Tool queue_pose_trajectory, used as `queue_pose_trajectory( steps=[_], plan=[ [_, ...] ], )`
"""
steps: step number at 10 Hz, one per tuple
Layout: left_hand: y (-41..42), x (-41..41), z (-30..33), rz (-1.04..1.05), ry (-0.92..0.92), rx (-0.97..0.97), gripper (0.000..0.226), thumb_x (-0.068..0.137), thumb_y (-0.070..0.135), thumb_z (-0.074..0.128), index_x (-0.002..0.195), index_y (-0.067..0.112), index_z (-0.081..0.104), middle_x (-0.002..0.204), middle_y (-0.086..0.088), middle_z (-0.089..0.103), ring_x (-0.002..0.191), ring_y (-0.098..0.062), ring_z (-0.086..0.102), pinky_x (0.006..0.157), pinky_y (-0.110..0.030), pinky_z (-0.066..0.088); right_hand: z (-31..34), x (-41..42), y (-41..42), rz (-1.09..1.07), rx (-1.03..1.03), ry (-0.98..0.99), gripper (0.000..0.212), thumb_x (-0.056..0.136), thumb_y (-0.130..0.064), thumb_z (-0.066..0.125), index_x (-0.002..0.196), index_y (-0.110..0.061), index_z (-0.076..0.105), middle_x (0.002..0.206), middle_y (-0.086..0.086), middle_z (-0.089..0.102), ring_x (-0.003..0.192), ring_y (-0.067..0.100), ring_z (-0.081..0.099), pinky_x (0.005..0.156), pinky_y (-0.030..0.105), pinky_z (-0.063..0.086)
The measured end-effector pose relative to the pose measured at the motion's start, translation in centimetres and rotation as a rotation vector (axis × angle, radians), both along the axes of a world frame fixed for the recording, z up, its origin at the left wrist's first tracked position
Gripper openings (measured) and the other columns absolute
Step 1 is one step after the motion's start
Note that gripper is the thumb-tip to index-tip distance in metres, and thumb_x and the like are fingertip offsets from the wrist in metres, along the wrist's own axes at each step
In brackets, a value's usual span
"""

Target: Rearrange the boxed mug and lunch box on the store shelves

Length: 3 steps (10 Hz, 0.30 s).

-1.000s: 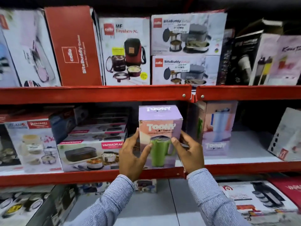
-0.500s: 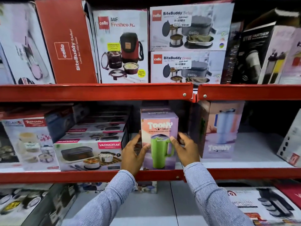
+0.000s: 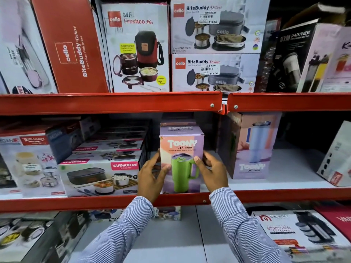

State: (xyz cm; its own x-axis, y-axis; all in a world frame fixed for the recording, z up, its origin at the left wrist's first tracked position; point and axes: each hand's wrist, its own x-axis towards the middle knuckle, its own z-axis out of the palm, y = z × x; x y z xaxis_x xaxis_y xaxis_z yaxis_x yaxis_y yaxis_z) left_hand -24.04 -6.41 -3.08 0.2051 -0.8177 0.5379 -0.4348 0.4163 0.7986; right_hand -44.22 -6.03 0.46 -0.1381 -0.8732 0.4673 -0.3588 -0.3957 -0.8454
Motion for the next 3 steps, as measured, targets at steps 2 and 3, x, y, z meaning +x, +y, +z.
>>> queue_pose_trajectory(
  steps=[2,3],
  plan=[
    [0.27,0.52,-0.16,-0.014,0.002,-0.010,0.069,0.083,0.058,0.066,0.146,0.033,0.051,0.115,-0.005,0.075,0.100,-0.014,0.074,0.094,-0.044,0.062,-0.21,0.41,-0.03,0.022,0.002,0.003,0.046,0.090,-0.030,0.063,0.134,-0.017,0.056,0.122,-0.002,0.068,0.105,0.005,0.063,0.087,0.004,0.047],
    [0.31,0.58,-0.31,0.012,-0.028,-0.019,0.075,0.082,0.058,0.066,0.150,0.032,0.046,0.124,-0.005,0.070,0.110,-0.018,0.070,0.099,-0.047,0.059,-0.56,0.63,0.24,-0.056,-0.012,0.042,0.059,0.089,-0.035,0.064,0.142,-0.016,0.045,0.140,0.005,0.058,0.126,0.019,0.057,0.103,0.024,0.047]
  ],
)
